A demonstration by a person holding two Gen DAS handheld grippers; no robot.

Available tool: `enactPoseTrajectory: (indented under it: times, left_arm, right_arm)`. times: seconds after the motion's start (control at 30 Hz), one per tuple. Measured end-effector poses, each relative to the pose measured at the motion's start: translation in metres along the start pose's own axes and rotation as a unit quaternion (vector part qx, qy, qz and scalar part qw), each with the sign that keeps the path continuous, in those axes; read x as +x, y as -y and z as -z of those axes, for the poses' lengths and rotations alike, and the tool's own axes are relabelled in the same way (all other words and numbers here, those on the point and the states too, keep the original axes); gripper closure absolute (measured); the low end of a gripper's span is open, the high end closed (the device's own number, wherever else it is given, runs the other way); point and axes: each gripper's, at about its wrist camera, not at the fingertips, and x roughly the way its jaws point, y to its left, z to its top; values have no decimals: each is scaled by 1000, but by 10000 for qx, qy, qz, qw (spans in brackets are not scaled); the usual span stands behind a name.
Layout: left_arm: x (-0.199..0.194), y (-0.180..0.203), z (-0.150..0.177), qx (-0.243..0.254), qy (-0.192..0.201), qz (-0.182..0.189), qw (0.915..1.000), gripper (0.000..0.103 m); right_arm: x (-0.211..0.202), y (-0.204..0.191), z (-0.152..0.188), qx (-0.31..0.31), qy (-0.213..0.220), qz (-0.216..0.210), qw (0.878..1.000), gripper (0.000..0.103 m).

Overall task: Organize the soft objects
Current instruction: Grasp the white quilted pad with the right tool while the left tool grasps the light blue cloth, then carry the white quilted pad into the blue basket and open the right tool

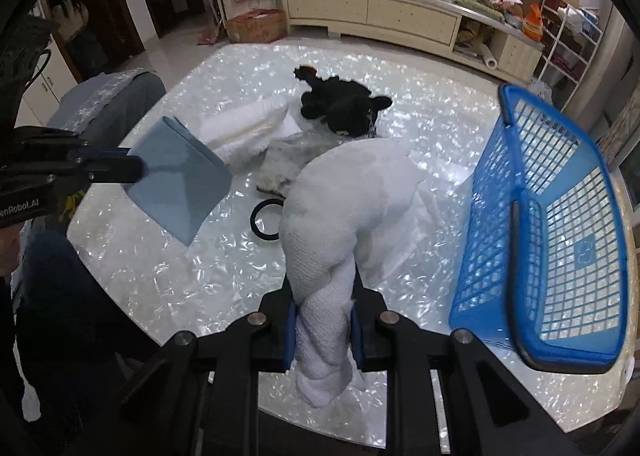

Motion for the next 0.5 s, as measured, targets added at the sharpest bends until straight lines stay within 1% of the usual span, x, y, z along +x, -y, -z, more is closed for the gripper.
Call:
enactPoseTrajectory:
  times: [0.13, 0.17, 0.23, 0.4, 0.5]
  left_arm:
    - [-9, 18, -9, 169, 109, 72, 9998, 100]
    - [-10, 23, -12, 202, 118, 90, 9997, 100]
    - [-10, 31, -16, 264, 127, 110, 9995, 100]
    - [-7, 48, -30, 387, 174, 205, 9989, 100]
    - [-3, 57, -38, 466, 192, 249, 9984, 100]
  right_arm:
    - [-19, 13, -4, 41, 165, 72, 9998, 83]
    - [-17, 18, -9, 47, 196, 91, 9998, 83]
    - [-27, 29, -14, 56, 307, 174, 9994, 83]
    - [-60, 72, -27, 266, 658, 520, 9961, 83]
    - [-72, 103, -32, 405, 745, 781, 9933, 83]
